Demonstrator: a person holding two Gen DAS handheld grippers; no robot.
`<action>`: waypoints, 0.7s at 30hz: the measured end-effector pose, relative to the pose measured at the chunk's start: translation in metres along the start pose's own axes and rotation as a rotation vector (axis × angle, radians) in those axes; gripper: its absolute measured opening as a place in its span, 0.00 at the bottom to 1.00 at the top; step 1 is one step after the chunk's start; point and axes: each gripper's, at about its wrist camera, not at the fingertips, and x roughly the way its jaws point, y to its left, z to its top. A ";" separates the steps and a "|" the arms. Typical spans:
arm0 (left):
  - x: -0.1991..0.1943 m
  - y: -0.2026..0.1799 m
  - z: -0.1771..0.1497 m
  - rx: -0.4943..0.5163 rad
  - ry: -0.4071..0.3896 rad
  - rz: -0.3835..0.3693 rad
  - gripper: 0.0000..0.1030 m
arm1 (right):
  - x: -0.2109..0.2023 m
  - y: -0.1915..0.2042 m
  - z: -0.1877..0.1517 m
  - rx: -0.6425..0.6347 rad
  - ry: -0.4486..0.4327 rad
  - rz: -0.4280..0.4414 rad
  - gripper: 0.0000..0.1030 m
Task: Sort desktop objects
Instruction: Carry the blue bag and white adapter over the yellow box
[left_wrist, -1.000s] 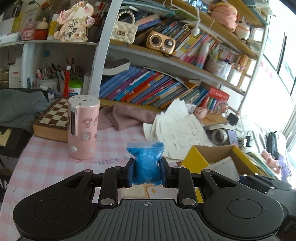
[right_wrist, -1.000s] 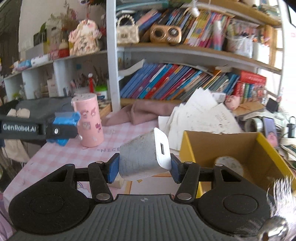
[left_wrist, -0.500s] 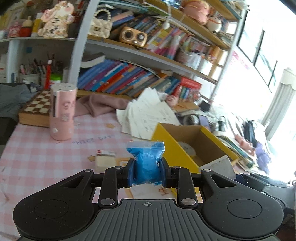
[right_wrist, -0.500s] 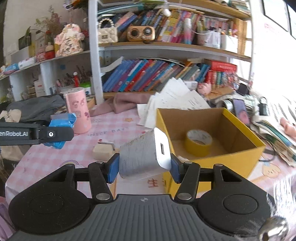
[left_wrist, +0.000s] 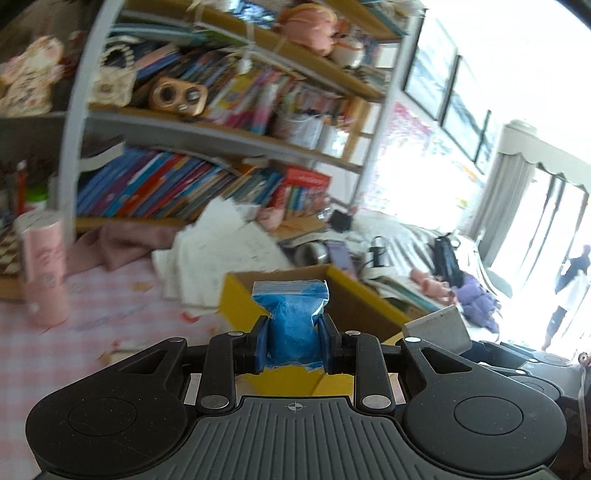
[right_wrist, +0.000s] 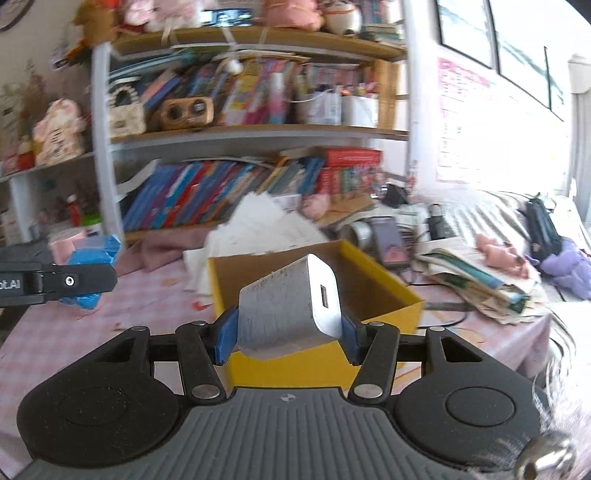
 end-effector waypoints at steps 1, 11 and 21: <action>0.005 -0.005 0.001 0.009 -0.004 -0.009 0.25 | 0.003 -0.005 0.001 0.005 0.002 -0.008 0.51; 0.071 -0.039 0.023 0.067 -0.008 -0.029 0.25 | 0.051 -0.051 0.021 -0.024 0.020 0.004 0.51; 0.133 -0.046 0.039 0.008 0.018 0.048 0.25 | 0.117 -0.071 0.034 -0.180 0.105 0.129 0.51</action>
